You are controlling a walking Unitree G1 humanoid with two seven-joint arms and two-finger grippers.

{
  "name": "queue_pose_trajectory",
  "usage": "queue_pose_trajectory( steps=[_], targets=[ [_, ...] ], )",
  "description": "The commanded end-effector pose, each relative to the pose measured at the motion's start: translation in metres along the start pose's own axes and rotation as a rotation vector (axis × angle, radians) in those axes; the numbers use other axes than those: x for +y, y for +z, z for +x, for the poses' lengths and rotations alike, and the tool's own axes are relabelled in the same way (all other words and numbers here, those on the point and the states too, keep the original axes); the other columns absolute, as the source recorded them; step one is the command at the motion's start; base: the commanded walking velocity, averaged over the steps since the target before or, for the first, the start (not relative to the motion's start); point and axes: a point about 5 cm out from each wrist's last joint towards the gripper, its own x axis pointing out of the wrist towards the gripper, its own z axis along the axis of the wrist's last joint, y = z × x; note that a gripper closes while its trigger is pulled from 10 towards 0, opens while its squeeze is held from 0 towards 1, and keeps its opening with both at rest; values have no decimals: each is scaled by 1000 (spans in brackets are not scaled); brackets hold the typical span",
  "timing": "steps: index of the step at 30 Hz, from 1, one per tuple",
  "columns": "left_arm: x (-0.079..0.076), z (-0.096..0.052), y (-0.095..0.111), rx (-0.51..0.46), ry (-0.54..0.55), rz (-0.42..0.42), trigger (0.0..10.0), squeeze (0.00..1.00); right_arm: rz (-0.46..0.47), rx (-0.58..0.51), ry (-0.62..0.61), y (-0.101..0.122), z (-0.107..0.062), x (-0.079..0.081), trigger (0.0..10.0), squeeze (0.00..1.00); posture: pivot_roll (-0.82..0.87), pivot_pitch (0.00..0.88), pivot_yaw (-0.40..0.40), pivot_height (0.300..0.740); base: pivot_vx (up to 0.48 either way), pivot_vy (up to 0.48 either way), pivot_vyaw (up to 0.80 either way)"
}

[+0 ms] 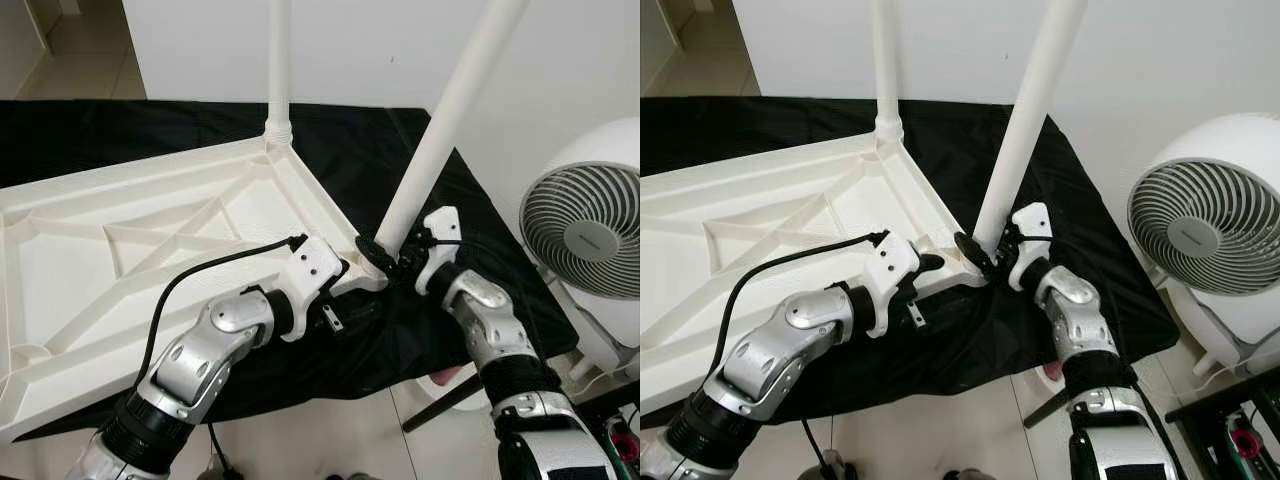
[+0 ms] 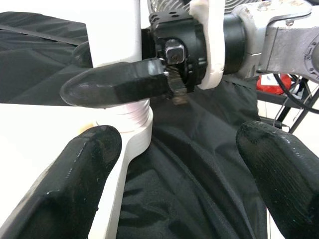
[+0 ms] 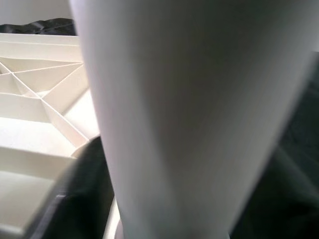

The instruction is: Building children table

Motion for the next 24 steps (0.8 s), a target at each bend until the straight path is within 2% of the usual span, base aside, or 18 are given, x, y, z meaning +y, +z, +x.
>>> queue_pose_trajectory(
  steps=[1, 2, 15, 16, 19, 24],
  targets=[
    [-3, 1, -1, 10, -56, 3, 10000, 0, 9, -1, -2, -3, -1, -1, 2275, 0, 92, 63, -64, 740, 0, 0, 0],
    [-3, 1, -1, 9, -55, 2, 10000, 0, 9, 0, 5, -4, 0, 0, 0, 0, 96, 67, -66, 740, 0, 0, 0],
    [-4, 2, -1, 4, -47, -2, 10000, 0, -7, 3, 34, -8, -1, -3, 0, 0, 90, 71, -75, 740, 0, 0, 0],
    [-4, 2, -1, 2, -48, -3, 10000, 0, -12, 10, 14, -8, -2, -4, 9922, 0, 86, 73, -77, 740, 0, 0, 0],
    [-4, 2, -1, 2, -47, -4, 10000, 0, -14, 11, -4, -9, -4, -4, 10000, 0, 84, 74, -77, 740, 0, 0, 0],
    [-6, 1, -2, 3, -49, -10, 10000, 0, -33, 16, -150, -10, -13, -1, 10000, 0, 75, 81, -76, 740, 0, 0, 0]
  ],
)
